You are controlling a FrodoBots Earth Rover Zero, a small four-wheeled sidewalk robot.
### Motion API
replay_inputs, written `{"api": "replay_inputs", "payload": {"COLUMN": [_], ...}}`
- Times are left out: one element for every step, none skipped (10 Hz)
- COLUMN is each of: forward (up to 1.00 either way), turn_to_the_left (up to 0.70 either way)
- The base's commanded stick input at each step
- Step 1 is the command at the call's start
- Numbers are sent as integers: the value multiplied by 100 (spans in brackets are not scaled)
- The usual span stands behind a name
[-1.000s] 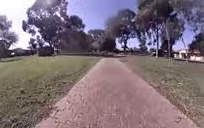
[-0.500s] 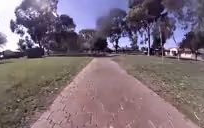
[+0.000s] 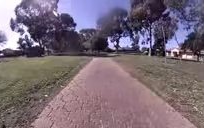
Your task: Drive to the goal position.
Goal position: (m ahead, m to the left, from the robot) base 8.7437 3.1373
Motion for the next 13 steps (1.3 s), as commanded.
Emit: {"api": "replay_inputs", "payload": {"forward": [70,70,70,70,70,70,70,70,70,70,70,70,70], "turn_to_the_left": [0,0,0,0,0,0,0,0,0,0,0,0,0]}}
